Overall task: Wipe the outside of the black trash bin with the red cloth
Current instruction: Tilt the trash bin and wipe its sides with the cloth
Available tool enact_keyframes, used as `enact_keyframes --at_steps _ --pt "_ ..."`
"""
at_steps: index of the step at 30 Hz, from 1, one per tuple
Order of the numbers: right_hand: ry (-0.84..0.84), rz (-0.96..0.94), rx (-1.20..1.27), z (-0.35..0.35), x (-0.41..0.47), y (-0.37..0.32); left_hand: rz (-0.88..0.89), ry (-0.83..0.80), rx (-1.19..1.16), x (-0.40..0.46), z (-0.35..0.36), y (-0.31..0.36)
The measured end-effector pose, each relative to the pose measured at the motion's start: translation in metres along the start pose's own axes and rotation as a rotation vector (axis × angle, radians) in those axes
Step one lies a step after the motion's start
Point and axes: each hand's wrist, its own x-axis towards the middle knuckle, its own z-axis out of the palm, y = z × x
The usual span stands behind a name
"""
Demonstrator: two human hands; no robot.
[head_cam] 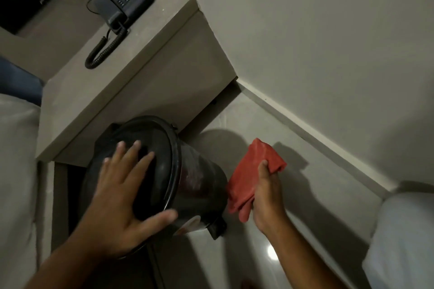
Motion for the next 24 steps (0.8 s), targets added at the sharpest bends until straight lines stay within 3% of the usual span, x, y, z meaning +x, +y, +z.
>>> enact_keyframes --at_steps 4,8,11,17,22,24 --pt "-0.026 -0.018 -0.094 -0.004 0.003 0.012 -0.357 -0.036 -0.06 0.026 0.01 0.049" --pt "-0.061 -0.084 -0.237 -0.01 0.011 0.014 -0.286 0.104 -0.194 0.004 -0.005 0.035" --pt "-0.071 -0.141 -0.492 -0.01 0.015 0.021 -0.242 0.242 -0.326 -0.012 -0.018 0.01" --pt "-0.204 -0.402 -0.977 0.042 0.028 0.019 -0.11 0.278 -0.628 -0.027 -0.027 -0.017" --pt "-0.501 -0.283 -0.996 0.143 0.041 -0.026 -0.139 0.26 -0.672 -0.029 -0.032 -0.014" --pt "-0.513 -0.4 -0.893 0.154 0.017 -0.025 -0.182 0.259 -0.675 -0.025 -0.033 -0.008"
